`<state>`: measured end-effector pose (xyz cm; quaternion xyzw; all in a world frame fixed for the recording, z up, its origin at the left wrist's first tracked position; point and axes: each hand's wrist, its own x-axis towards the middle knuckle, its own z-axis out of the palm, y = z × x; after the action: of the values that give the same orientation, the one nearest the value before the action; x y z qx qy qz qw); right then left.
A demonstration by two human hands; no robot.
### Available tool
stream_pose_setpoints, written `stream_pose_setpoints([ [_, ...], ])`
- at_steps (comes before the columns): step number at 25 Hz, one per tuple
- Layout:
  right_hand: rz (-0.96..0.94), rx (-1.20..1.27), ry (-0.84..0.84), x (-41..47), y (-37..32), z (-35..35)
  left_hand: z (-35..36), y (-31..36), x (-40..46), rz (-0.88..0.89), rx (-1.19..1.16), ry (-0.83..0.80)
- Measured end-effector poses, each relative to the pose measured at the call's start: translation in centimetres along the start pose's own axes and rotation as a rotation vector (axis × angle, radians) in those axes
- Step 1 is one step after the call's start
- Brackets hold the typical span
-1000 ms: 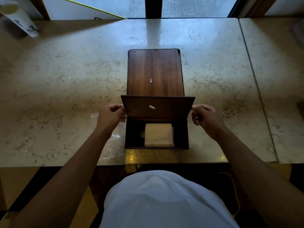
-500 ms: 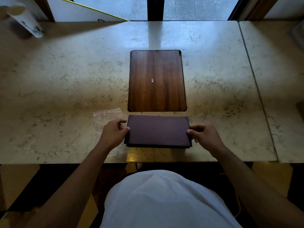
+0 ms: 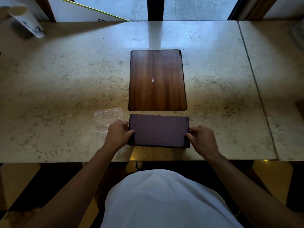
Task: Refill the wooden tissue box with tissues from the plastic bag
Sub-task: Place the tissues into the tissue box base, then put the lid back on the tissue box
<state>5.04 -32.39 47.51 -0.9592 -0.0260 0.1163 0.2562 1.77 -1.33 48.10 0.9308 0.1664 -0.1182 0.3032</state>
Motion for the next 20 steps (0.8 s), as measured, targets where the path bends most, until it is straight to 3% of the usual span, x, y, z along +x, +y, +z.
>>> stream_pose_setpoints([
  [5,0.051,0.032,-0.014,0.0,-0.1,0.2,0.7,-0.2,-0.6,-0.078,-0.177,0.001],
  [9,0.170,0.199,-0.093,0.5,0.3,0.5,0.7,-0.5,-0.1,-0.215,-0.311,-0.119],
  [13,0.460,0.571,-0.333,1.4,-0.2,0.6,0.9,0.4,0.6,-0.396,-0.497,-0.232],
  [17,0.675,0.695,-0.335,2.8,-1.2,0.1,0.8,1.7,1.4,-0.496,-0.547,-0.236],
  [20,0.732,0.799,-0.317,3.1,-1.6,-0.5,0.6,2.3,1.3,-0.522,-0.622,-0.186],
])
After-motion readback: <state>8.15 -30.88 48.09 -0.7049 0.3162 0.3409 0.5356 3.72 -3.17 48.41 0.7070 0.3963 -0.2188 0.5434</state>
